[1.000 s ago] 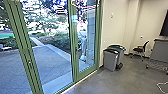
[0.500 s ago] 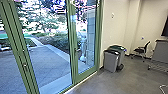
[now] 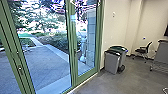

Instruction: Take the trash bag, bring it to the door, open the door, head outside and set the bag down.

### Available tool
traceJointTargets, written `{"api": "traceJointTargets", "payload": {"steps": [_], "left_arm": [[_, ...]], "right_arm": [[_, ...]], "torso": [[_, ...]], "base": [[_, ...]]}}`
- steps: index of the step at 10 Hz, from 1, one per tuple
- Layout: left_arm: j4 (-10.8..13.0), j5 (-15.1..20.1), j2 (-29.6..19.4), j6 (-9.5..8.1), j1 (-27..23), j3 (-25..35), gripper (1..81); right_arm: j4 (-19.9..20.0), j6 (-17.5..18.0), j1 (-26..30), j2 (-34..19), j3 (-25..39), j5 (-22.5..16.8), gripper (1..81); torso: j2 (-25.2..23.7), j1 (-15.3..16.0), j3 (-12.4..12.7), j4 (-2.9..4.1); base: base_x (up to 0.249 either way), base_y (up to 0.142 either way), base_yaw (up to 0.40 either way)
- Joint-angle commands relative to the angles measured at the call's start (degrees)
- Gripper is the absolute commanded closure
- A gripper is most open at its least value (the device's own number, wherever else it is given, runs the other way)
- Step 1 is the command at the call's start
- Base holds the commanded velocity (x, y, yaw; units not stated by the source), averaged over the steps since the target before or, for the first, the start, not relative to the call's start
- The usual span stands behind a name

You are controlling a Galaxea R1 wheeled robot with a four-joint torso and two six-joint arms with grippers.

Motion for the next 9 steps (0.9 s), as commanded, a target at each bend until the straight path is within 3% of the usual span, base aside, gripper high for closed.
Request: {"api": "traceJointTargets", "payload": {"steps": [1,6,9], "left_arm": [[0.52,3.17,-0.14,0.33,-3.77,0.03,81.1],[0.52,3.17,-0.14,0.33,-3.77,0.03,81.1],[0.52,3.17,-0.14,0.33,-3.77,0.03,81.1]], "right_arm": [[0.05,-0.21,3.69,-0.02,-0.15,-3.74,1.0],[0.05,-0.21,3.69,-0.02,-0.24,-3.65,1.0],[0.05,-0.21,3.77,0.07,-0.24,-3.65,1.0]], "torso": [[0.0,0.0,0.0,0.0],[0.0,0.0,0.0,0.0],[0.0,0.0,0.0,0.0]], "base": [[0.168,0.0,0.0],[0.176,0.0,0.0],[0.178,-0.067,0.0]]}}
